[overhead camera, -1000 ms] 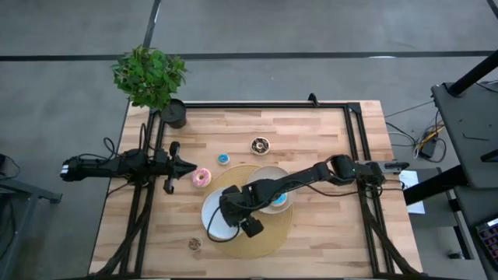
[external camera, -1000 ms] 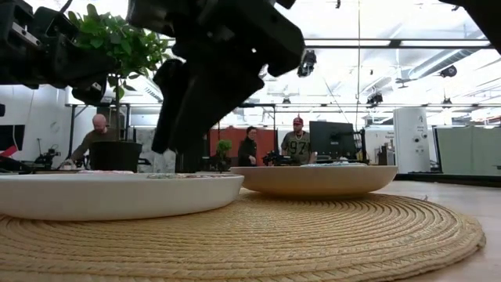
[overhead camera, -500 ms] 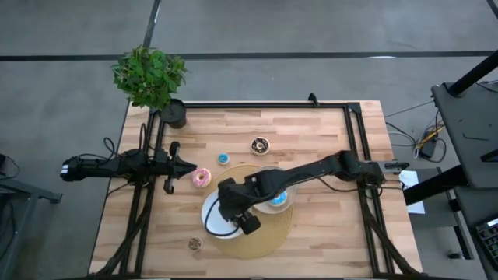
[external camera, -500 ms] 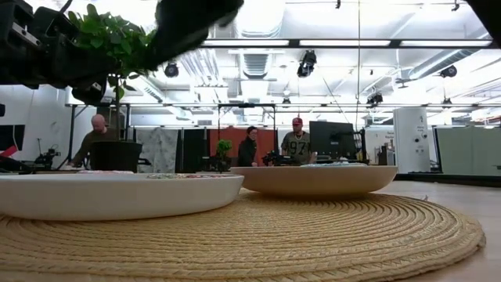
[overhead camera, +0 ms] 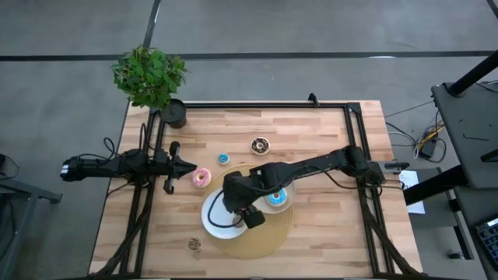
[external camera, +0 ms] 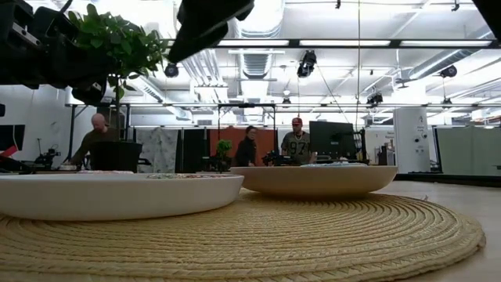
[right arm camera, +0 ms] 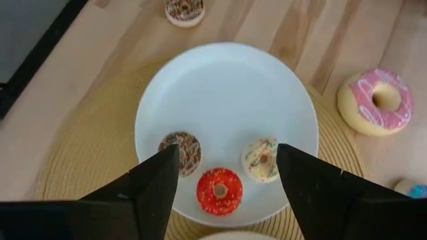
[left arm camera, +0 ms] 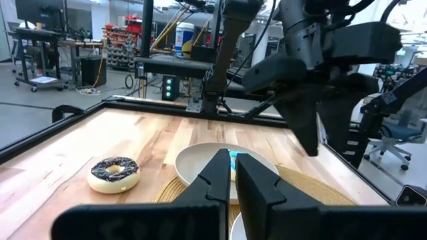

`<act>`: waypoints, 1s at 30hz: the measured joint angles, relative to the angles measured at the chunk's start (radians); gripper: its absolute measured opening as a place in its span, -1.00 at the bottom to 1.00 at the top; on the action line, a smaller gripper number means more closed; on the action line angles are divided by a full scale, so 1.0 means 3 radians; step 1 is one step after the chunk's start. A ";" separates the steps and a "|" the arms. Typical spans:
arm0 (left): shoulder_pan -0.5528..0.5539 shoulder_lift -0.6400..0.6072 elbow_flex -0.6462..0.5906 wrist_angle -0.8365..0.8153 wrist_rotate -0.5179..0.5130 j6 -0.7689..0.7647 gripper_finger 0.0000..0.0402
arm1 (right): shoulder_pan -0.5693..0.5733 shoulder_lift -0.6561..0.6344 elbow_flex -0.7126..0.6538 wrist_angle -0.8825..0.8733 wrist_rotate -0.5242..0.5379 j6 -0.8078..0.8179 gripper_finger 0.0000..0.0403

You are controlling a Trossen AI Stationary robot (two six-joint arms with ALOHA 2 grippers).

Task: Pick & Place donuts
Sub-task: Put the large black donut on the gray plate

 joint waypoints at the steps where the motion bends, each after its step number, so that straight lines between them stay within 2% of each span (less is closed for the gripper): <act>1: 0.0000 0.0000 0.0000 0.0000 0.0000 0.0001 -1.00 | -0.0009 0.0000 -0.0002 -0.0013 0.0001 0.0001 0.20; 6: 0.0000 0.0000 0.0000 0.0000 0.0001 0.0001 -1.00 | -0.0032 -0.0008 -0.0040 0.0000 -0.0001 0.0018 0.21; 11: -0.0001 0.0000 0.0000 0.0000 0.0001 0.0000 -1.00 | -0.0041 -0.0112 -0.0289 0.0178 -0.0002 0.0088 0.22; 17: 0.0000 0.0000 0.0000 0.0000 0.0001 0.0000 -1.00 | -0.0057 -0.0383 -0.0747 0.0392 -0.0001 0.0091 0.19; 26: 0.0000 0.0000 0.0000 0.0000 0.0000 0.0001 -1.00 | -0.0142 -0.0969 -0.1675 0.1074 0.0011 0.0350 0.18; 30: -0.0001 0.0000 -0.0001 0.0000 0.0000 0.0000 -1.00 | -0.0172 -0.1162 -0.1971 0.1132 0.0127 0.0352 0.18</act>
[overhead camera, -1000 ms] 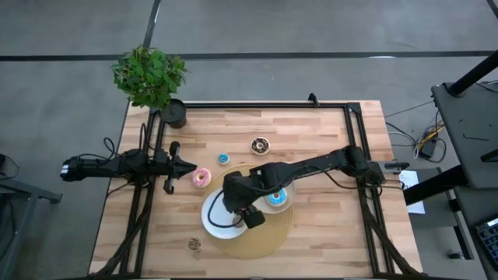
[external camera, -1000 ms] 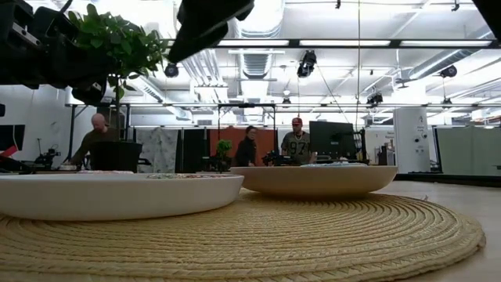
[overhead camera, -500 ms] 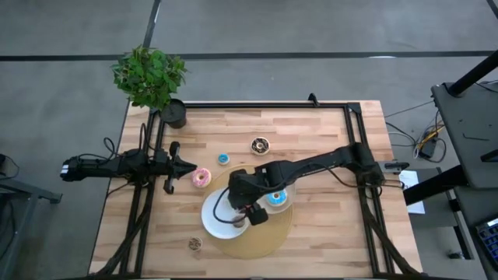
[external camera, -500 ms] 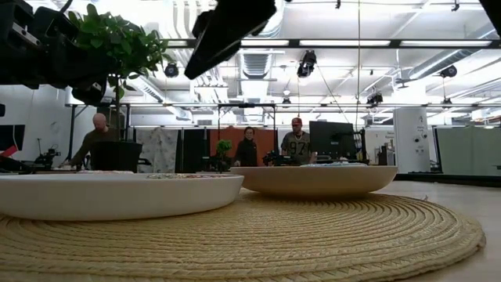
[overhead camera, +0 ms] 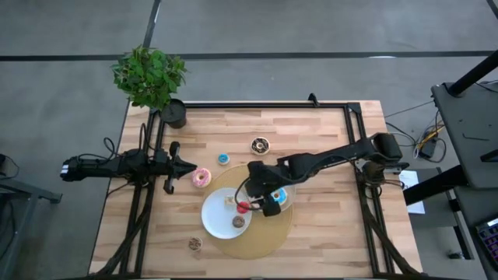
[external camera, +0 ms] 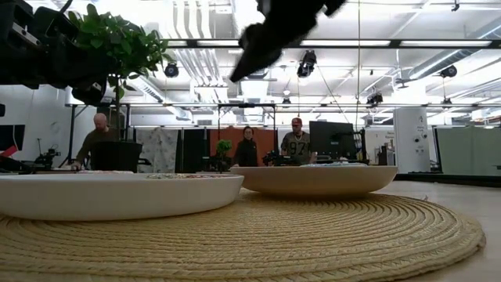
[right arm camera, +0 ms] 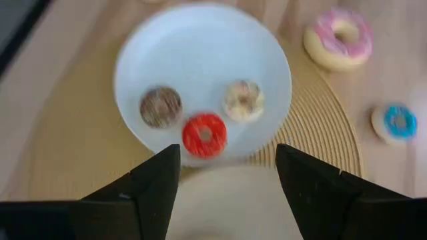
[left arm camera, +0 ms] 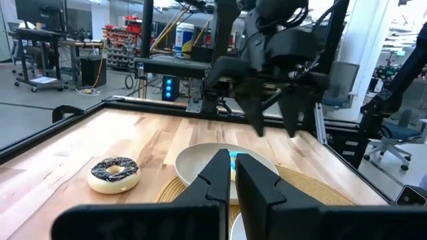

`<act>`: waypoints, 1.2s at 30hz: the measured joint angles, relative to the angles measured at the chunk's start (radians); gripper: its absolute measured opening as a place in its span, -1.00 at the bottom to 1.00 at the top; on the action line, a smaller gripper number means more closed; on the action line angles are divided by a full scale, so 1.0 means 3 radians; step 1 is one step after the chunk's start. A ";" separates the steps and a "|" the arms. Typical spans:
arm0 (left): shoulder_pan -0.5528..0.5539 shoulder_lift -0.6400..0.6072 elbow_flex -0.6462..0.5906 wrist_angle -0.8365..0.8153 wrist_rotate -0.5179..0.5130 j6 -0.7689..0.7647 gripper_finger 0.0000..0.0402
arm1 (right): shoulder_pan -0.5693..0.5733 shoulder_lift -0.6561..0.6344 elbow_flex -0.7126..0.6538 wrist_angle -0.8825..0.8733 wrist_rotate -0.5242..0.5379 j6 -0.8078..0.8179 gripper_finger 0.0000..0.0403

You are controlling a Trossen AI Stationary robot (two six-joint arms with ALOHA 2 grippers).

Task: Pick & Place donuts
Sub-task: Put the large black donut on the gray plate

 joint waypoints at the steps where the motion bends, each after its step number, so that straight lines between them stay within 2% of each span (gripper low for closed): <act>1: 0.0001 0.0000 0.0001 0.0000 0.0001 0.0000 -1.00 | -0.0018 -0.0036 -0.0062 -0.0001 0.0035 0.0003 0.18; 8: 0.0000 0.0000 0.0001 0.0000 0.0000 0.0000 -1.00 | -0.0301 -0.0232 -0.0288 -0.0084 0.0059 0.0217 0.18; 20: 0.0001 0.0000 0.0000 0.0000 0.0000 0.0000 -1.00 | -0.0926 -0.0366 -0.0250 -0.0272 0.0056 0.0041 0.18; 25: 0.0000 -0.0001 0.0001 0.0000 0.0001 0.0000 -1.00 | -0.1061 -0.0366 -0.0165 -0.0299 0.0056 -0.0059 0.18; 36: 0.0001 -0.0001 0.0001 0.0000 0.0001 0.0001 -1.00 | -0.1241 -0.0366 -0.0052 -0.0246 0.0056 0.0187 0.18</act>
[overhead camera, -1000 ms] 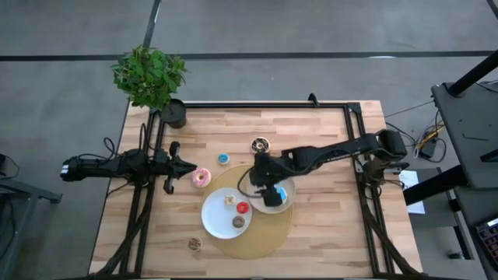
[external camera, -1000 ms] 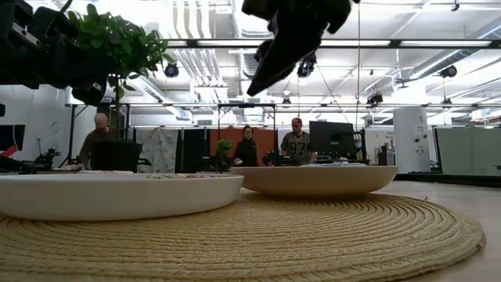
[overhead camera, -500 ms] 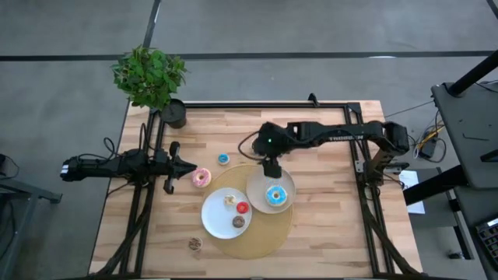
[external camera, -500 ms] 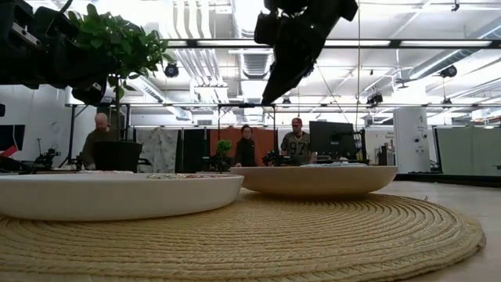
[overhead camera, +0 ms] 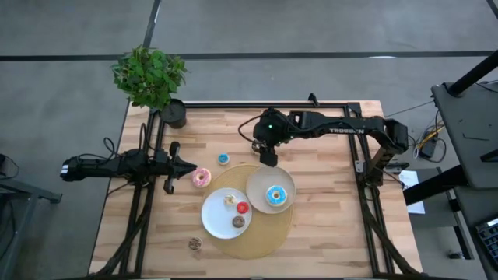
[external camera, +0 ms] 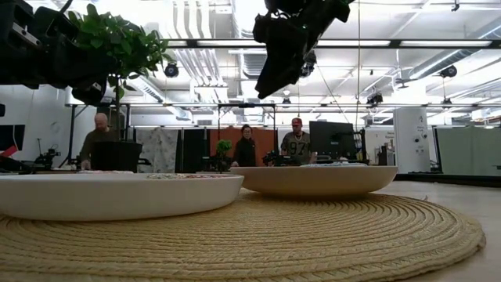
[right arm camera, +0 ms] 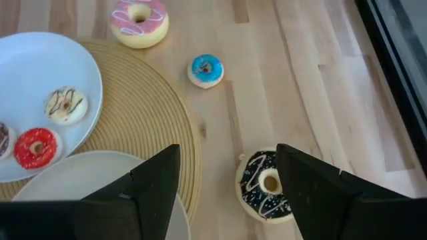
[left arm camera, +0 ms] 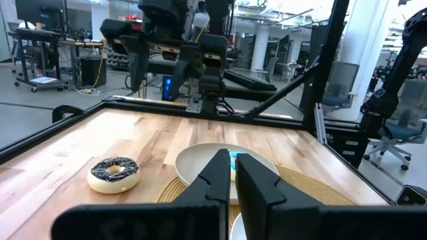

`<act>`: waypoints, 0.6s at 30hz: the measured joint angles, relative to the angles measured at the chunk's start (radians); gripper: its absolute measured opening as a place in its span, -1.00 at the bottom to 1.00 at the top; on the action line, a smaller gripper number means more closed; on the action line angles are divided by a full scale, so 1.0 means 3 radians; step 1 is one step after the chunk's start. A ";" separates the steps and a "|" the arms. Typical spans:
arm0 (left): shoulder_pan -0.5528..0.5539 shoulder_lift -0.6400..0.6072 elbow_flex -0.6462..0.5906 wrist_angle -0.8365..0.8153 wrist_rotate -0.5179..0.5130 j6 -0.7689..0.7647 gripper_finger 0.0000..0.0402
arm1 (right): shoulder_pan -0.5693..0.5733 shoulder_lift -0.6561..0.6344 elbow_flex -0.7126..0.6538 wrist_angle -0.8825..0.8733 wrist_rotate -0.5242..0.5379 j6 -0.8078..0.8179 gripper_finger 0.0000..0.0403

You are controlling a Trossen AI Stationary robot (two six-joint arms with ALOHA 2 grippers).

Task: Pick & Place donuts
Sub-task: Put the large black donut on the gray plate

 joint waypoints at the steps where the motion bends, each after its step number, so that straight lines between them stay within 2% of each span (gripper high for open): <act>1: 0.0000 0.0001 0.0000 0.0000 0.0000 -0.0001 -1.00 | -0.0002 0.0001 0.0002 0.0002 0.0001 0.0024 0.18; 10: 0.0000 0.0001 -0.0001 0.0000 0.0000 -0.0001 -1.00 | -0.0055 0.0001 0.0038 -0.0017 -0.0003 0.0150 0.18; 18: 0.0000 0.0000 -0.0001 0.0000 0.0000 -0.0001 -1.00 | -0.0128 0.0003 0.0038 -0.0124 -0.0008 0.0018 0.18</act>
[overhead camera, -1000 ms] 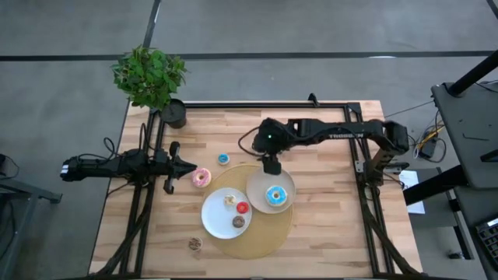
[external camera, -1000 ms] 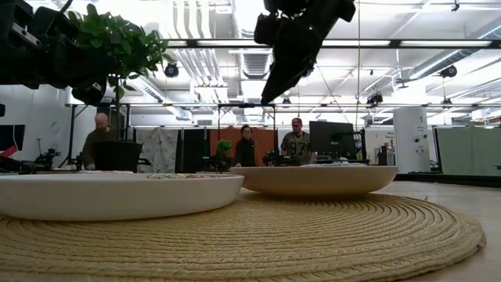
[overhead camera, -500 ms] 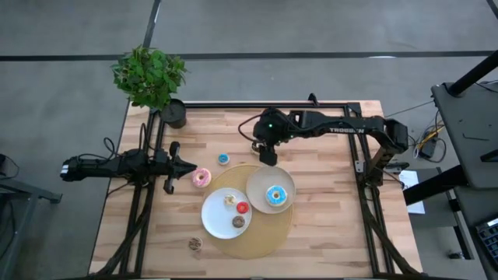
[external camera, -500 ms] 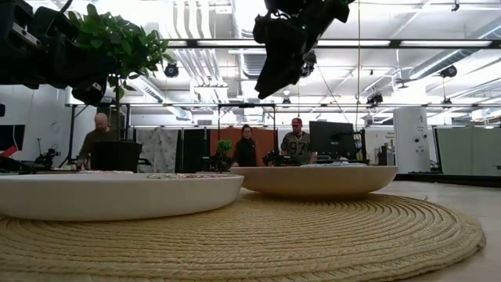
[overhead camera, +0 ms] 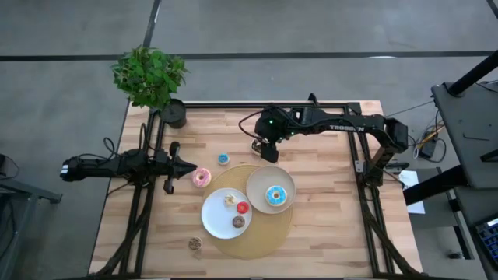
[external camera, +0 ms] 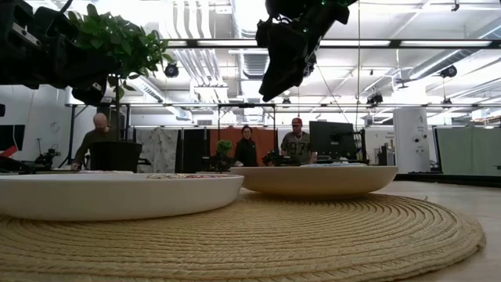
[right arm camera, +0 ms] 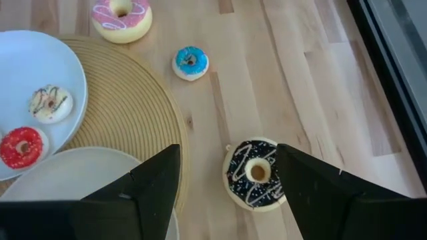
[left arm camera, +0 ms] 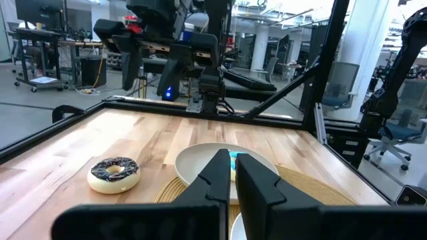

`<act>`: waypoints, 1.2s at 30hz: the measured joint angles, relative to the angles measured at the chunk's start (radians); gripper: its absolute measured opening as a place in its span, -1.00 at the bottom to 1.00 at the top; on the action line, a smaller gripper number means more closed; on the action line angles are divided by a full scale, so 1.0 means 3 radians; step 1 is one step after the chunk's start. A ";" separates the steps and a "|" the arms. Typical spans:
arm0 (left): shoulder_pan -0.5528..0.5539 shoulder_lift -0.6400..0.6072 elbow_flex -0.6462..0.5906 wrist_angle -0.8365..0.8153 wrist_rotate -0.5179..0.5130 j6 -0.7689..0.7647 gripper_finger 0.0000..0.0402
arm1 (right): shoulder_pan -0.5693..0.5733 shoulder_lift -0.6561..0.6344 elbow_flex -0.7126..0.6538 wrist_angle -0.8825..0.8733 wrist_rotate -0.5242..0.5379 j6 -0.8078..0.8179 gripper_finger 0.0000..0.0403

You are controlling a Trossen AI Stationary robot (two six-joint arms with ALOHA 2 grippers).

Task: Pick & Place donuts
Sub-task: Put the large black donut on the gray plate

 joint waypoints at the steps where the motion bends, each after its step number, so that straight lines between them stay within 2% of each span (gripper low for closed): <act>1: 0.0000 0.0000 0.0001 0.0000 0.0000 0.0000 -1.00 | -0.0007 0.0000 0.0000 -0.0005 0.0000 -0.0003 0.18; 9: -0.0001 0.0001 0.0001 0.0000 -0.0001 0.0000 -1.00 | -0.0024 0.0067 0.0006 -0.0028 0.0005 -0.0086 0.18; 18: -0.0001 0.0000 0.0000 0.0000 0.0000 0.0001 -1.00 | -0.0094 0.0494 0.0445 -0.0316 0.0006 -0.0169 0.18; 36: 0.0000 0.0000 0.0001 0.0000 0.0000 0.0000 -1.00 | -0.0157 0.1044 0.0624 -0.0690 -0.0173 -0.0496 0.18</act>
